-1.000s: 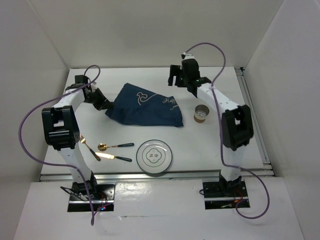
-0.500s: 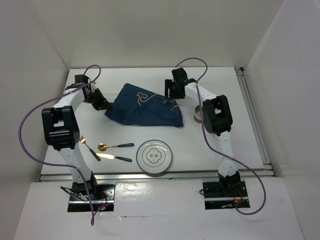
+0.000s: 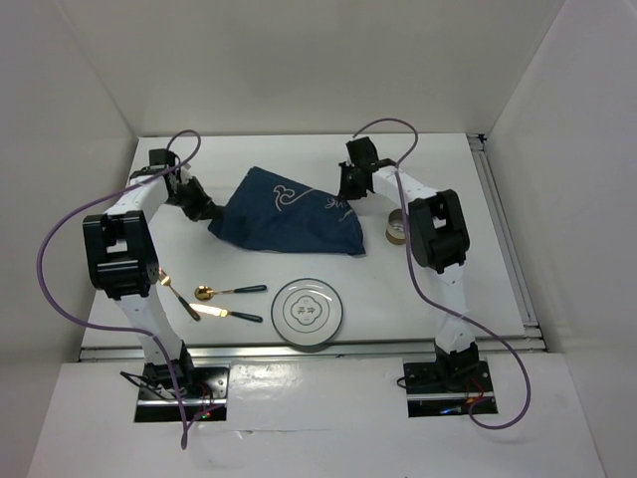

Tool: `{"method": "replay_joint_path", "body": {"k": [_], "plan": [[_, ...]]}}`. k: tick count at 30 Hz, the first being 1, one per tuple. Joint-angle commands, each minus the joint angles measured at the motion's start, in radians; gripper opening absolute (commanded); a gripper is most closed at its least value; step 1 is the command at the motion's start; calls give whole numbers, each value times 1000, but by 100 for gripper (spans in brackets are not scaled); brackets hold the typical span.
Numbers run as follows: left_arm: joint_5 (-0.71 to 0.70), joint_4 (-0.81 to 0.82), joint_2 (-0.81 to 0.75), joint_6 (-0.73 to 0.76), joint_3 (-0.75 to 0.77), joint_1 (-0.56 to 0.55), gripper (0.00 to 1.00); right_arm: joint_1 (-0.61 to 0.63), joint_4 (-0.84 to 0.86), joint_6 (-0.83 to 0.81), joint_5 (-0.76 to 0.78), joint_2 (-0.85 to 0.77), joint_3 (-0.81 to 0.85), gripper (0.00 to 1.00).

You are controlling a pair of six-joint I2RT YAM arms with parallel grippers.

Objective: Set the dinner table for one person

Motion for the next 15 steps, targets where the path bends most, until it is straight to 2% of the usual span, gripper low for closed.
{"method": "replay_joint_path", "body": {"k": [1,5,7,9,12,15], "plan": [[-7,-29,-23,21,49,5,0,0,-8,-7,77,-119,64,13],[11,-76,24,12,182,5,0,-30,-65,-29,88,-105,228,14],[12,-109,44,1,308,5,0,-43,-119,-29,88,-88,377,4],[34,-132,62,-10,427,5,0,-52,-133,-38,54,-76,489,0],[65,-152,73,-36,544,15,0,-52,-90,-50,3,-160,479,0],[77,-149,37,-36,532,24,0,-61,27,-50,-21,-319,244,2]]}}
